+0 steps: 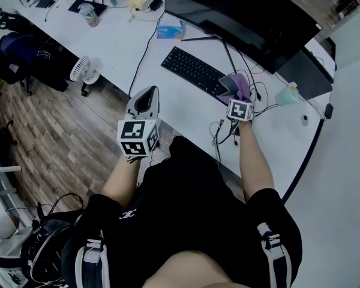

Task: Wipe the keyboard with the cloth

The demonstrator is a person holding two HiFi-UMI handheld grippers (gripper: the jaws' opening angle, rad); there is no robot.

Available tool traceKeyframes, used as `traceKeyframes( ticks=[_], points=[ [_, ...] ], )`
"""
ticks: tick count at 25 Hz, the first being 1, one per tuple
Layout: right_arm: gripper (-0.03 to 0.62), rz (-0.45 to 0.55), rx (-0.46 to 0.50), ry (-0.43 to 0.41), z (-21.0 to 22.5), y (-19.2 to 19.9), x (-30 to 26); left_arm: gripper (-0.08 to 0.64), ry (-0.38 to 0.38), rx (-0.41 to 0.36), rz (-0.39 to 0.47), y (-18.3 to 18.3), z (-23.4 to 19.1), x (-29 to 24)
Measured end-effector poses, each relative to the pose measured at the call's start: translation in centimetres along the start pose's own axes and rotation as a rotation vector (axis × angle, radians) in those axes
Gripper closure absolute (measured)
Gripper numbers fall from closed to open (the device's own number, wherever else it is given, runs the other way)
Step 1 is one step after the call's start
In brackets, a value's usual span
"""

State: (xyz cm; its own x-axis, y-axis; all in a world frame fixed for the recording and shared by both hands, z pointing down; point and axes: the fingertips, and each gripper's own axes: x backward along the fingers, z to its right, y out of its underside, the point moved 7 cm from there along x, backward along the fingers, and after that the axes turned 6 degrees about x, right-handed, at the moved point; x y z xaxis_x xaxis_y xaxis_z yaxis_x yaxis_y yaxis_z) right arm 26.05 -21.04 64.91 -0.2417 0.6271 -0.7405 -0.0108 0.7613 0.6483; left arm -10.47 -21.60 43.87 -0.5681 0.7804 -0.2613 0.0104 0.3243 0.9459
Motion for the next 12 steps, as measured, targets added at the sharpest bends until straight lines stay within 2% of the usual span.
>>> traceKeyframes(
  ticks=[5,12],
  points=[
    [0.495,-0.015,0.002,0.023,0.2,1.0,0.9,0.546,0.000,-0.004,0.001,0.2,0.3,0.6],
    [0.495,-0.003,-0.003,-0.020,-0.9,3.0,2.0,0.546,0.002,-0.008,0.012,0.0,0.6,1.3]
  ],
)
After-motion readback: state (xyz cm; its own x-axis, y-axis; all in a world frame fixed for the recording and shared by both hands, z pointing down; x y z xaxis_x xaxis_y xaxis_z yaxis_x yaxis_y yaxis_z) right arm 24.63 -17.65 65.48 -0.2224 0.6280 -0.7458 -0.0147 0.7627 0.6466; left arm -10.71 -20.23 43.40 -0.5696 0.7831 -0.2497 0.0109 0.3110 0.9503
